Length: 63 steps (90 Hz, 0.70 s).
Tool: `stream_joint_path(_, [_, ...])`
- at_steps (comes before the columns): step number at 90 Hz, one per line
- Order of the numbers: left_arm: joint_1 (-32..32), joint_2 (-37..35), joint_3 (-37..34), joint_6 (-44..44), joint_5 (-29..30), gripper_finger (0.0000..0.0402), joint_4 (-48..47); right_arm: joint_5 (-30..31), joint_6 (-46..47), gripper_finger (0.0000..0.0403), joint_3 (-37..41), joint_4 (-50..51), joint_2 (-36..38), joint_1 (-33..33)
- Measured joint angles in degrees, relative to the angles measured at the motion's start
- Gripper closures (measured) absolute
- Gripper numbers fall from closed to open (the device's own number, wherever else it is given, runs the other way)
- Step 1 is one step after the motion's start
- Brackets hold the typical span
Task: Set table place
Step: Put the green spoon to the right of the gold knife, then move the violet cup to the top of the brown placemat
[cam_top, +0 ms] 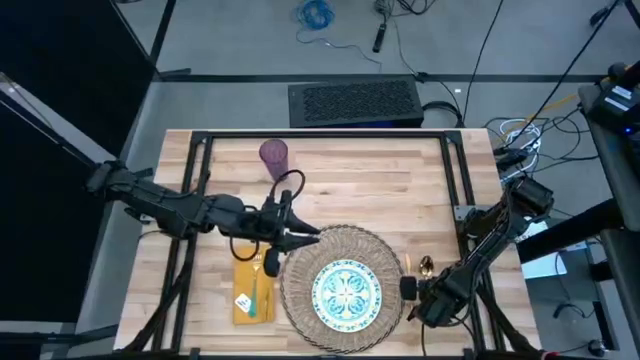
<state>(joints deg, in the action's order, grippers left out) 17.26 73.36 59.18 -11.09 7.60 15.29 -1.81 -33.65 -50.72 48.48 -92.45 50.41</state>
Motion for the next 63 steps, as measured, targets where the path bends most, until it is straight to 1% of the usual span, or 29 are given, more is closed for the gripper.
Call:
stream_joint_path(4, [0.02,0.00,-0.02,0.00,0.00,0.0333,0.00,0.60,0.72,0.0338,-0.88,2.15,-0.04,0.12])
stream_joint_path(9, [0.02,0.00,-0.01,0.17,0.00,0.0333,0.00,3.01,2.95,0.0337,-3.13,5.79,-0.04,0.12])
stream_joint_path(19, [0.00,0.00,-0.02,2.48,-0.13,0.0333,-0.47,8.30,12.13,0.0339,-9.97,14.76,-0.04,-0.09])
stream_joint_path(30, [0.02,-0.15,0.00,2.99,-0.33,0.0333,-1.36,9.85,25.83,0.0339,-18.30,21.21,-0.04,-0.09])
stream_joint_path(42, [0.15,-0.48,-0.02,2.89,-2.16,0.0333,-1.83,13.46,45.34,0.0339,-25.23,25.73,-0.02,-0.03])
stream_joint_path(54, [1.34,-2.52,-0.02,2.40,-2.64,0.0333,-4.09,15.59,60.97,0.0339,-28.33,30.22,0.01,1.32])
stream_joint_path(63, [2.82,-3.81,-0.02,-1.24,-1.17,0.0333,-5.13,15.43,68.63,0.0339,-28.37,34.25,0.09,3.44])
